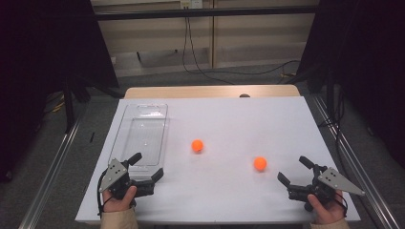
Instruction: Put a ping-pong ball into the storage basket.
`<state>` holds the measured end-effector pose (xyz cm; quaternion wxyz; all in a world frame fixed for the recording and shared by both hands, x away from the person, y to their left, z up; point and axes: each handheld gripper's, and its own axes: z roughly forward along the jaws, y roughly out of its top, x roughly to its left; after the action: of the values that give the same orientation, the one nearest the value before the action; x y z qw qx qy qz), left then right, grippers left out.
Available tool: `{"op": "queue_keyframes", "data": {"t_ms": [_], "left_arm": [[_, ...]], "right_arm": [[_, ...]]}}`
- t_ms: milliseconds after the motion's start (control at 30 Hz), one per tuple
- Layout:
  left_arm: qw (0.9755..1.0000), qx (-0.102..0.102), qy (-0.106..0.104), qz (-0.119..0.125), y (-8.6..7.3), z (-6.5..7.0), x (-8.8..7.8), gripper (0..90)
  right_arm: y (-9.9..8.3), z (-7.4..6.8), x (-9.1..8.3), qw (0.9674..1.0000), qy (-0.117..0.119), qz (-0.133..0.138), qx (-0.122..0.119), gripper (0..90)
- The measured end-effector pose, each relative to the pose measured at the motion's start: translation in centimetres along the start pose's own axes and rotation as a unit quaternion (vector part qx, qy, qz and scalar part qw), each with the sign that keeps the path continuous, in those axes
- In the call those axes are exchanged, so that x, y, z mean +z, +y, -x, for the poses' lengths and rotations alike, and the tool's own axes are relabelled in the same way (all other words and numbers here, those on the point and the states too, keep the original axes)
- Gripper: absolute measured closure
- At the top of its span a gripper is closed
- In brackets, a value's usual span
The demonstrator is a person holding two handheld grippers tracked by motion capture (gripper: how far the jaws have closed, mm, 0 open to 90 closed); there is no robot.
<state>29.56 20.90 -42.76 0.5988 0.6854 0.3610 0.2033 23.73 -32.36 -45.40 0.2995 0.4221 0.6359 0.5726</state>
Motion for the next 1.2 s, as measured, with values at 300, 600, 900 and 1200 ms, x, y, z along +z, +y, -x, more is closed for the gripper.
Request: {"op": "queue_keyframes", "data": {"t_ms": [300, 600, 900, 1200], "left_arm": [[0.9999, 0.005, -0.015, -0.001, 0.5, 1.1, 1.0, 1.4], [0.9994, 0.007, -0.033, -0.005, 0.9, 2.4, 2.1, 1.5], [0.9992, 0.003, -0.039, -0.004, 1.4, 3.1, 2.8, 1.4], [0.9990, 0.003, -0.044, -0.004, 1.7, 3.7, 3.5, 1.4]], "right_arm": [[0.1, 0.1, -0.1, 1.0000, -0.003, 0.000, 0.001, 0.2], [0.0, 0.1, -0.1, 1.0000, 0.001, -0.002, 0.000, 0.3], [0.0, 0.0, 0.0, 1.0000, 0.005, -0.003, -0.003, 0.4], [0.1, 0.0, 0.0, 1.0000, 0.006, -0.003, -0.004, 0.5]]}}
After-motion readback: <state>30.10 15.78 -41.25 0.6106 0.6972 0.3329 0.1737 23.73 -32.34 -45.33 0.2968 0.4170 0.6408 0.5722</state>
